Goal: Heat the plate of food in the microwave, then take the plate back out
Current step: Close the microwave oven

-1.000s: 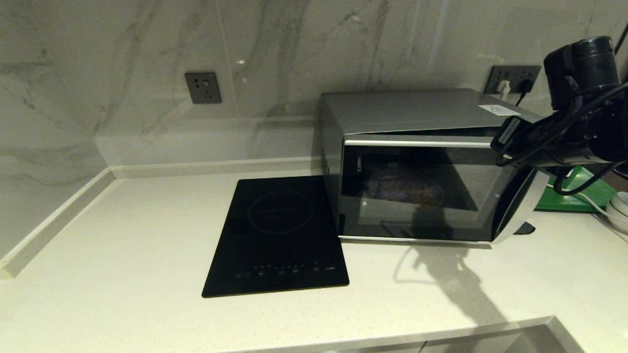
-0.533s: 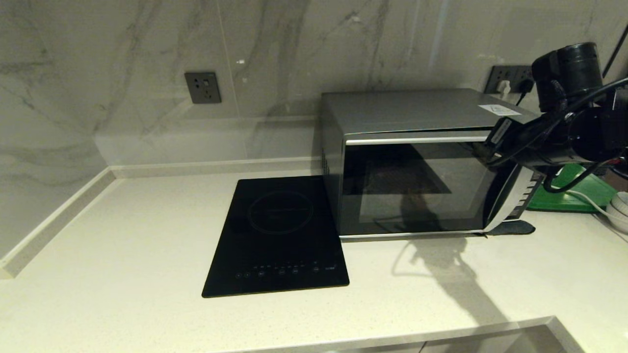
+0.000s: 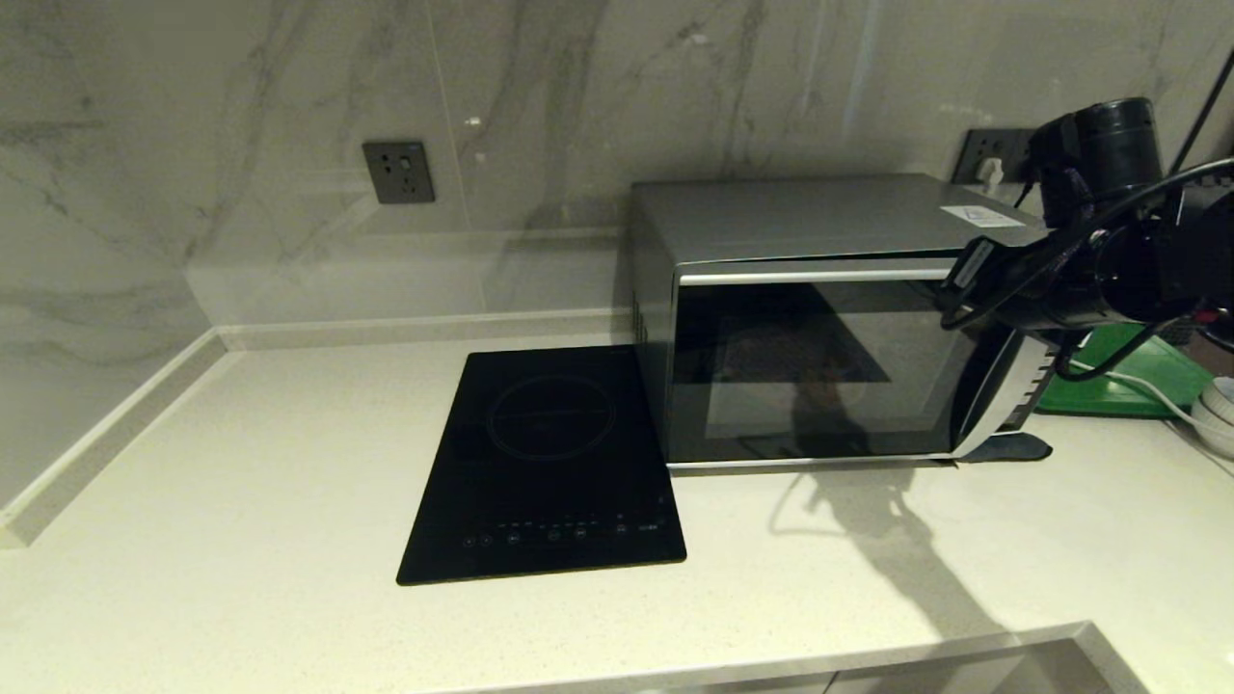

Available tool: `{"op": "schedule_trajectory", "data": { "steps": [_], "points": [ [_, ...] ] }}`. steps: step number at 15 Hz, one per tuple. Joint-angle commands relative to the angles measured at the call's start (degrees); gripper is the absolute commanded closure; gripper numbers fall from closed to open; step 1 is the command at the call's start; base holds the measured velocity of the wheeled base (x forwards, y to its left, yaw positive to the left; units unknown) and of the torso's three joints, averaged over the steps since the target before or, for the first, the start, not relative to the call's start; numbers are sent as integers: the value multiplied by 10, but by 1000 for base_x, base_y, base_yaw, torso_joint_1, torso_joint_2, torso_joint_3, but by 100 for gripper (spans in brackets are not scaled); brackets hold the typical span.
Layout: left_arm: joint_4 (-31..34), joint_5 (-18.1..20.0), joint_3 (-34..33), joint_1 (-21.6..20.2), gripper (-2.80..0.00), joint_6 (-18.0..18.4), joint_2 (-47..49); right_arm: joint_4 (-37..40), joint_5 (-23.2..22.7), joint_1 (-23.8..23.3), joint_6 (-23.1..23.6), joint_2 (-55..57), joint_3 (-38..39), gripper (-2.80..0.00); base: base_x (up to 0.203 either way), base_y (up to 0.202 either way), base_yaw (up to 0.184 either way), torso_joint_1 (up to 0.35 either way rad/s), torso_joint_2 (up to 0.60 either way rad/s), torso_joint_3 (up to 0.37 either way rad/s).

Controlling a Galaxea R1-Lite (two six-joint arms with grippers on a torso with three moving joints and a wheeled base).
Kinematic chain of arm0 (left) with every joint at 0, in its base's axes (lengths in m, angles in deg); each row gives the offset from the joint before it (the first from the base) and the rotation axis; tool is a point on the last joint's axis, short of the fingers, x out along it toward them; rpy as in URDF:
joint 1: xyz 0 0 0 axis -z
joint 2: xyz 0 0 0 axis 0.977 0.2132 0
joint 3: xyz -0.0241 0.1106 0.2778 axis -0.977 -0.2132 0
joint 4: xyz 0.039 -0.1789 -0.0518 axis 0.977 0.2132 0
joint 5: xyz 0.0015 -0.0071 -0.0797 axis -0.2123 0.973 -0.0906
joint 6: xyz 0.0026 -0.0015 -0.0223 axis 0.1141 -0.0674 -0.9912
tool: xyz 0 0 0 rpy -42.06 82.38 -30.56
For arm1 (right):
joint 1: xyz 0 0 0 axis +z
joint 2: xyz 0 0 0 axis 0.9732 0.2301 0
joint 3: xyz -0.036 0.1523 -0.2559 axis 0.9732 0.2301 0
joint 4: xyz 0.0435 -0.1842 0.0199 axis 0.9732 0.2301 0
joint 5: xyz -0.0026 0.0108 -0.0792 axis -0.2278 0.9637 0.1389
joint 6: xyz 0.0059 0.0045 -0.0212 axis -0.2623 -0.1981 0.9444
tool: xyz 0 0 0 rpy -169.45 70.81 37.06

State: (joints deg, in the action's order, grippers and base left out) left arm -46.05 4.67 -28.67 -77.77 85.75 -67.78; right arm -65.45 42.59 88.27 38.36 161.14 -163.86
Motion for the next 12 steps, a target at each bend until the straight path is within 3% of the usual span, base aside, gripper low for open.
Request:
{"op": "schedule_trajectory", "data": {
  "steps": [1, 12],
  "points": [
    [0, 0, 0, 0, 0, -1, 0, 1, -2, 0, -2, 6, -10, 0, 0, 0, 0, 0, 0, 0],
    [0, 0, 0, 0, 0, -1, 0, -16, -10, -6, -1, 32, -36, 0, 0, 0, 0, 0, 0, 0]
  ]
}}
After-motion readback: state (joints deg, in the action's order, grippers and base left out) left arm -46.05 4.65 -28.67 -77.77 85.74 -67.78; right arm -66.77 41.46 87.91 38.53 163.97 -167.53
